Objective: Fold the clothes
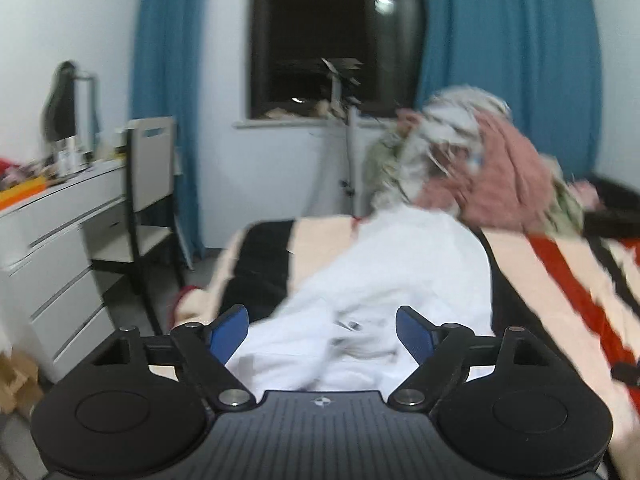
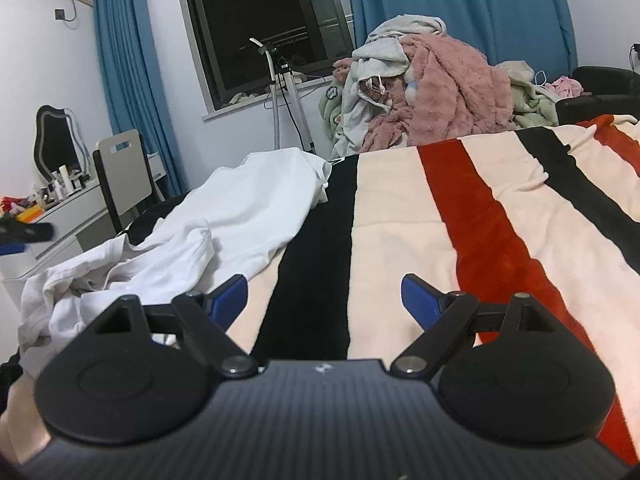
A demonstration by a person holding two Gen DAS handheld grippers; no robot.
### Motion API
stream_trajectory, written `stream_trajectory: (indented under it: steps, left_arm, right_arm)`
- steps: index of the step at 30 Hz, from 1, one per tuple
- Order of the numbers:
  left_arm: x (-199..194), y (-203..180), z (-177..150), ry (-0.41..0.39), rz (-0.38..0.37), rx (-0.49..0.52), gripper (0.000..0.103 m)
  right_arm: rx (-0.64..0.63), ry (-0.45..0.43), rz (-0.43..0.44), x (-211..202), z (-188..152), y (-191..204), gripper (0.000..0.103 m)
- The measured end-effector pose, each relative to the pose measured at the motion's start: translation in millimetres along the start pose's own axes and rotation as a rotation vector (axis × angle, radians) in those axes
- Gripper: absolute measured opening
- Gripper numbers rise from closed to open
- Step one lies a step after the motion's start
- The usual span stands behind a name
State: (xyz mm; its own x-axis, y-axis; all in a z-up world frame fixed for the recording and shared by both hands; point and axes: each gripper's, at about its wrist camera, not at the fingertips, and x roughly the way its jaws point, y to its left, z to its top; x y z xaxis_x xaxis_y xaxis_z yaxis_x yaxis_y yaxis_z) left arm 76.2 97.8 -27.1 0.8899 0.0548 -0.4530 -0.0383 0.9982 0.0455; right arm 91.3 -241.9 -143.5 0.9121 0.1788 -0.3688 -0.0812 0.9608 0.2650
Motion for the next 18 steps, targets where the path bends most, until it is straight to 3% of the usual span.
stream_trajectory:
  steps: [2, 8, 9, 11, 12, 13, 18]
  left_arm:
    - [20.8, -12.5, -0.4, 0.044, 0.021, 0.004, 0.082]
    - [65.7, -21.8, -7.9, 0.059, 0.057, -0.048, 0.079]
    - [71.6, -22.1, -10.2, 0.055, 0.071, -0.05, 0.073]
    - [88.1, -13.6, -12.1, 0.035, 0.09, -0.044, 0.045]
    - [95.0, -9.6, -11.9, 0.03, 0.083, -0.045, 0.02]
    - [96.1, -3.9, -10.5, 0.024, 0.067, -0.063, 0.009]
    - [68.4, 23.8, 8.2, -0.033, -0.02, -0.216, 0.007]
  right_arm:
    - [-0.006, 0.002, 0.005, 0.4, -0.5, 0.7, 0.085]
    - [-0.017, 0.018, 0.013, 2.7, -3.3, 0.8, 0.085]
    - [-0.017, 0.023, 0.012, 3.5, -4.2, 0.4, 0.085]
    - [-0.02, 0.033, 0.009, 5.2, -6.0, 0.1, 0.085]
    - [-0.025, 0.036, 0.008, 6.1, -6.8, 0.5, 0.085]
    - [-0.031, 0.037, 0.008, 6.8, -7.5, 1.2, 0.085]
    - [-0.074, 0.032, 0.035, 10.4, -6.6, 11.1, 0.085]
